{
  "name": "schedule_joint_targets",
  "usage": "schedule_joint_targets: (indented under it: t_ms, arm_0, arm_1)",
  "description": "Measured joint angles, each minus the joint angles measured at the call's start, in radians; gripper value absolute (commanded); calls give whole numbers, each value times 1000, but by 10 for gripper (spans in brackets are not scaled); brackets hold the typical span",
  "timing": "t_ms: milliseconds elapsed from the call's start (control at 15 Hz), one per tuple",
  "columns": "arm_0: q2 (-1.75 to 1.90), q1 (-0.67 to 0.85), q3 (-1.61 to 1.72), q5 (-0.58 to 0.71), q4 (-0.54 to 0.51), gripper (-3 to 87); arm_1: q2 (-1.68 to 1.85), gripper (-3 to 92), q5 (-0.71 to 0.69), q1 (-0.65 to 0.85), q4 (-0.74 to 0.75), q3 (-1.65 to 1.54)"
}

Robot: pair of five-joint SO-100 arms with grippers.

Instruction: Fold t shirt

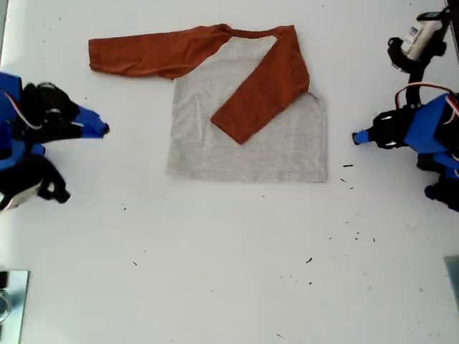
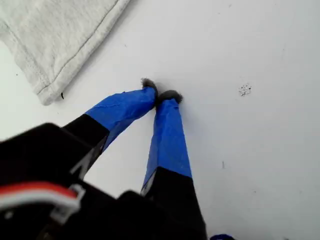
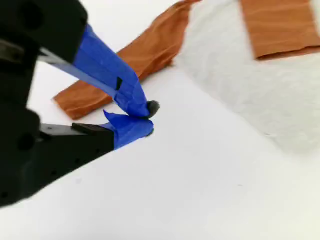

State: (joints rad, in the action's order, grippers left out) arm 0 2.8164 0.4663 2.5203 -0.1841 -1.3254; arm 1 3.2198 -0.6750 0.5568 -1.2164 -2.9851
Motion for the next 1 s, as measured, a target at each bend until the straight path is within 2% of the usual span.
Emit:
schedule_joint_targets:
  t_ms: [67,133,200,267,400,667,867,933,1000]
  arm_0:
    - [-166,137,-196,60,-137,-2]
    - [-295,268,-345,156,-201,-3]
    - [-368,400,-416,267,-219,79]
    - [-437,526,-448,373,-213,288]
    - [-535,640,-460,477,-158,363]
    - [-747,660,-445,529,11,370]
    - [-884,746,-357,578,167,347]
    - [-920,793,-339,607,204,302]
    - [-956,838,-333,632,259,197]
  arm_1:
    - [17,34,0,-3,3,-14]
    - [41,34,0,-9,3,-23]
    - [101,34,0,-11,-3,-35]
    - [181,34,0,-11,-34,-44]
    - [256,34,8,-14,-94,-46]
    - [267,34,8,-15,-95,-48]
    - [267,34,8,-15,-95,-48]
    - [267,34,8,-23,-95,-48]
    - [267,34,8,-32,-95,-48]
